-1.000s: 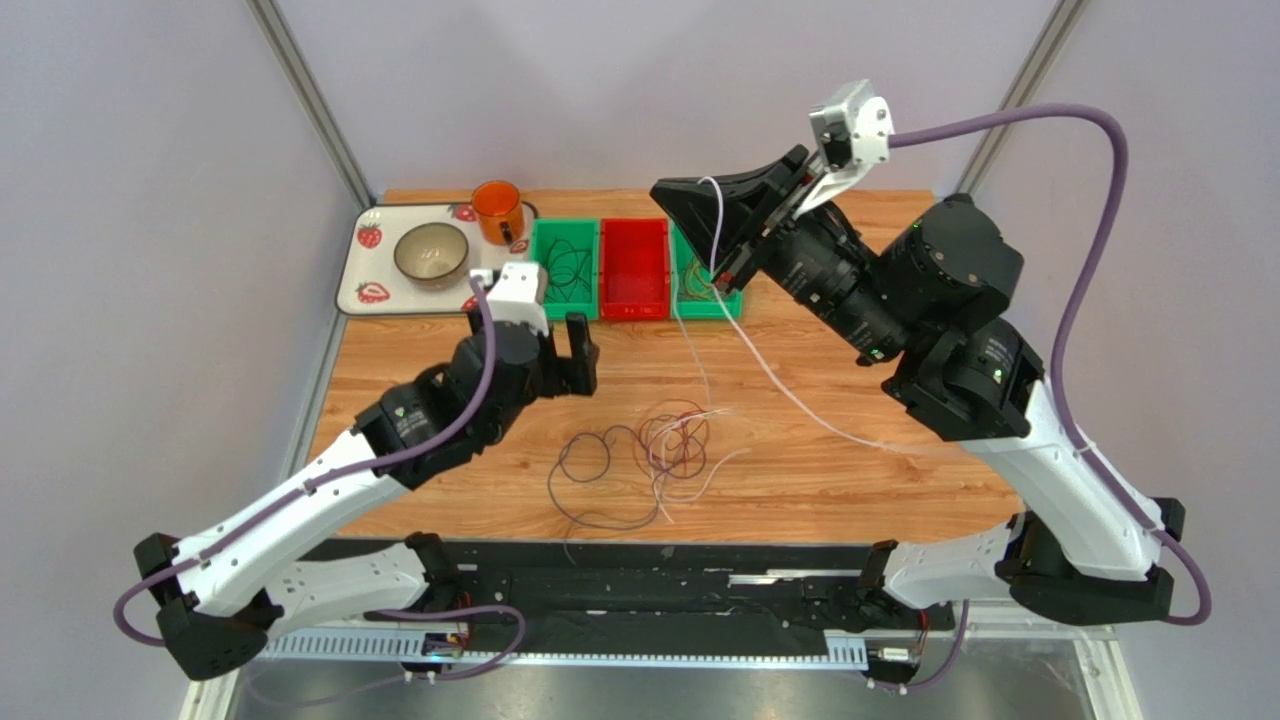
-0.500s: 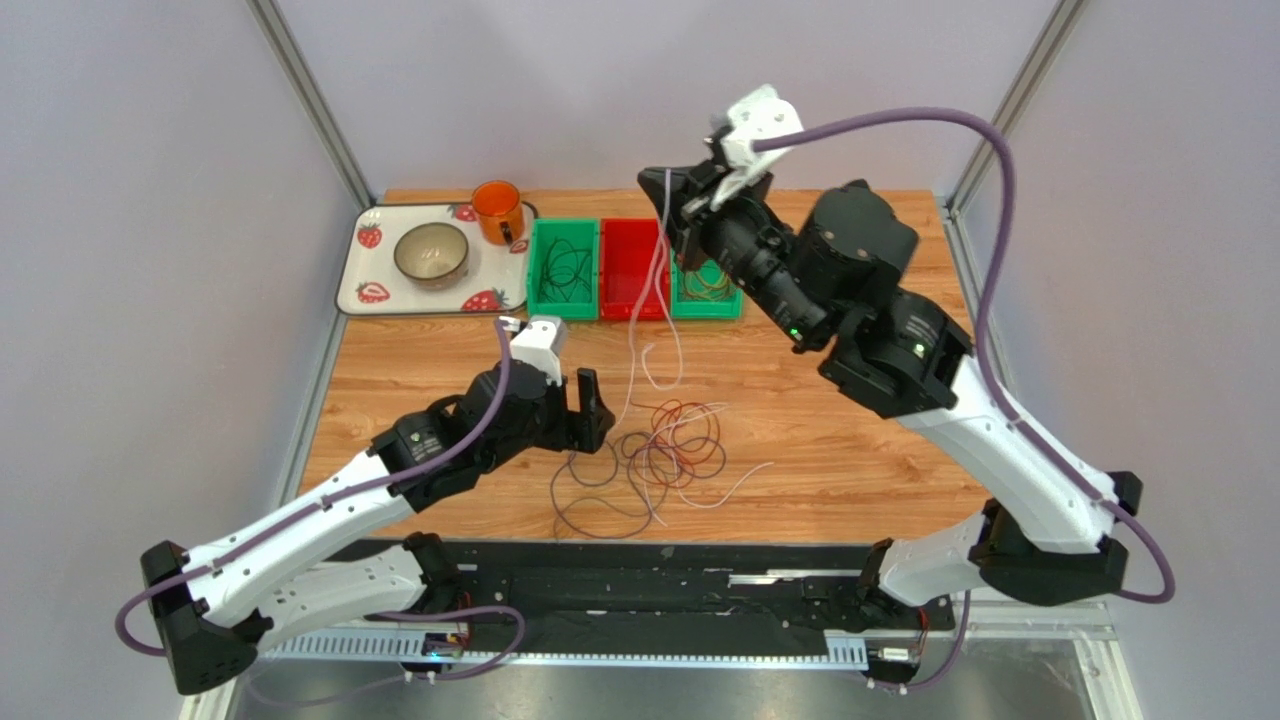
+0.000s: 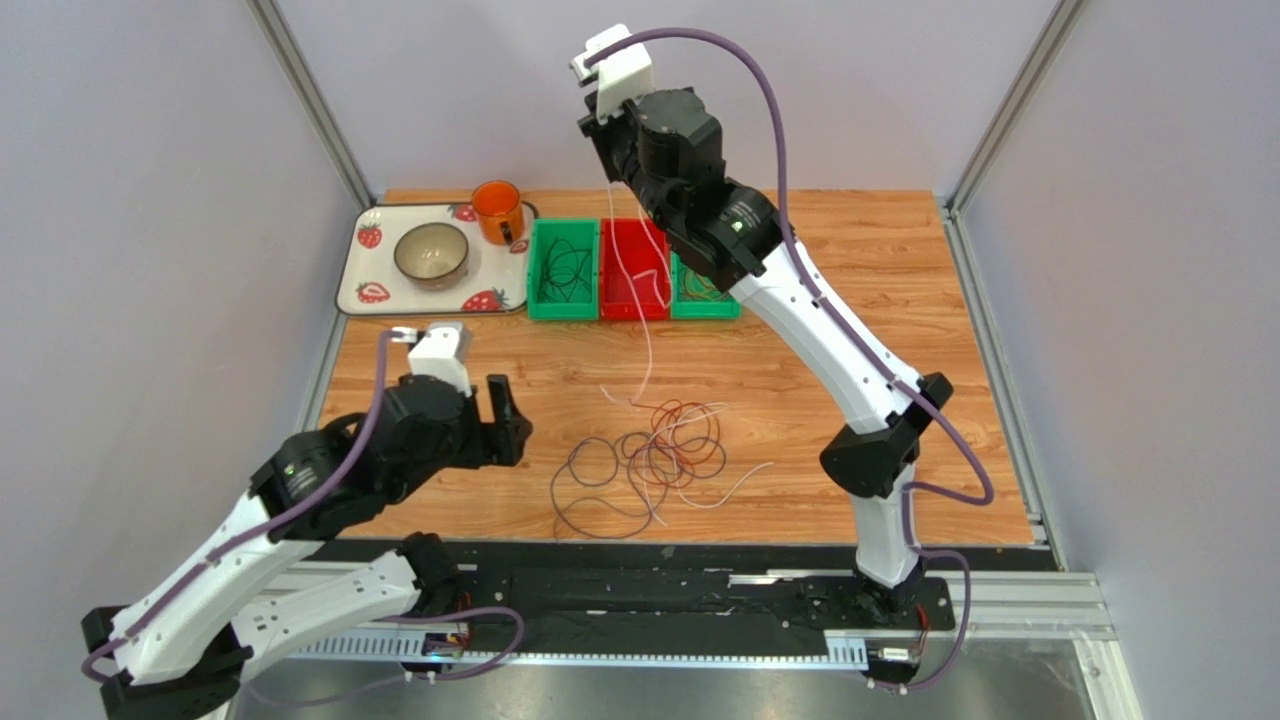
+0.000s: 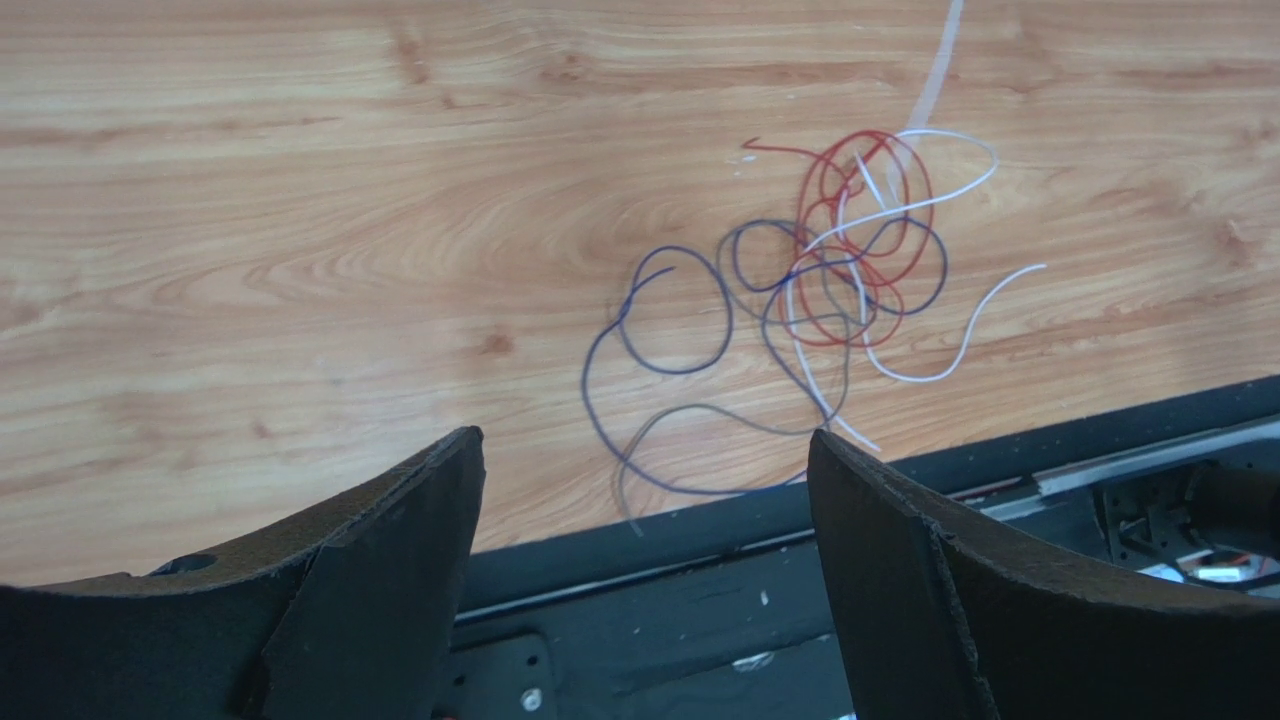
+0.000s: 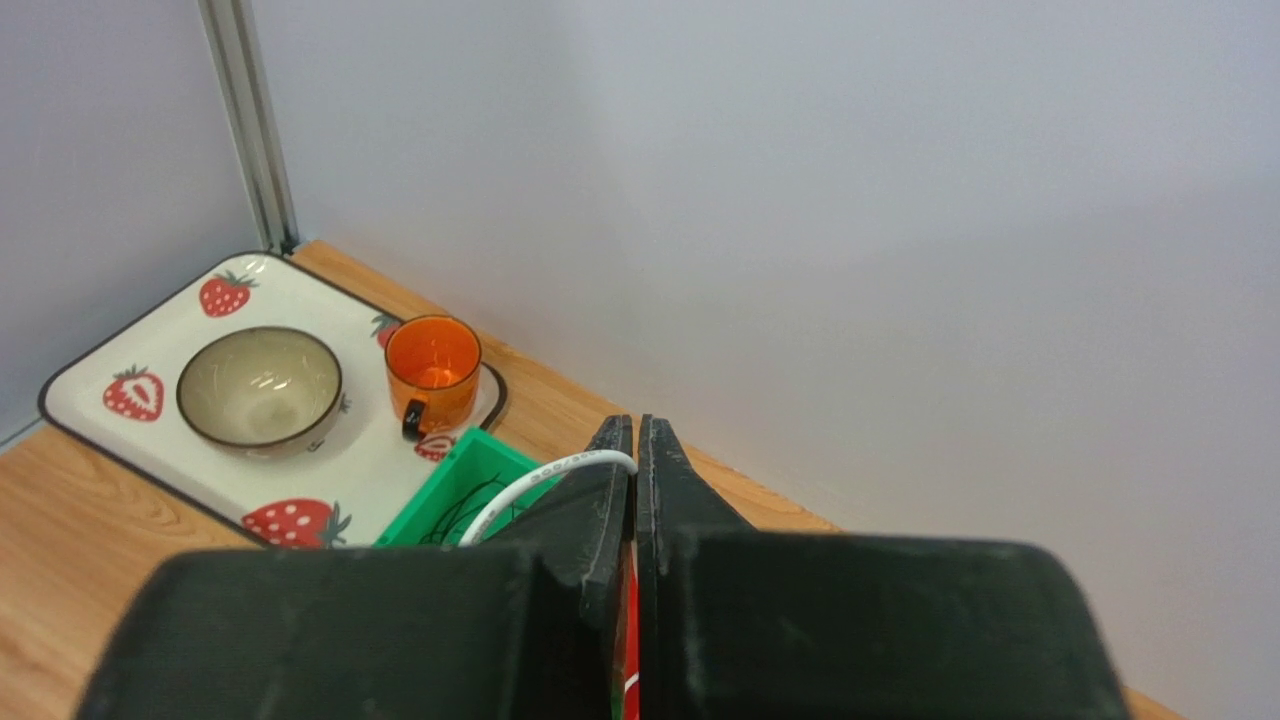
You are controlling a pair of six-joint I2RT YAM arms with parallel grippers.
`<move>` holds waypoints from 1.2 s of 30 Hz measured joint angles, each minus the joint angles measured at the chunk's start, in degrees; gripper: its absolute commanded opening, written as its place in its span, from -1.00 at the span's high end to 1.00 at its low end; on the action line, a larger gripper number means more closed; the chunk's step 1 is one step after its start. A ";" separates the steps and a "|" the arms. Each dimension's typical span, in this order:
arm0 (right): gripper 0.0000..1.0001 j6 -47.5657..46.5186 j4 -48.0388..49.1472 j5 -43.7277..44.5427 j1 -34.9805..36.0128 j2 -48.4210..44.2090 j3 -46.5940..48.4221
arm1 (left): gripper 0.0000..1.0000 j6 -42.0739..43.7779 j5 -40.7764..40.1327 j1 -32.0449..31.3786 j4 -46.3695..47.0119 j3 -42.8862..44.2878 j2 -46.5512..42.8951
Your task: Untangle the cables
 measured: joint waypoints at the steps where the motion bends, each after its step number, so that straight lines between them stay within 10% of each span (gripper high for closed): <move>1: 1.00 -0.37 0.57 0.15 -0.35 1.09 1.25 | -0.74 -0.15 -0.44 0.02 -2.47 0.68 -1.36; 18: 1.00 -3.08 24.81 -3.87 -9.40 10.91 1.57 | -0.70 0.46 3.52 0.00 -10.51 -4.74 -19.37; 36: 1.00 1.92 34.32 -5.22 -12.76 15.65 3.04 | -0.71 -0.52 3.45 0.02 -10.54 -4.83 -18.23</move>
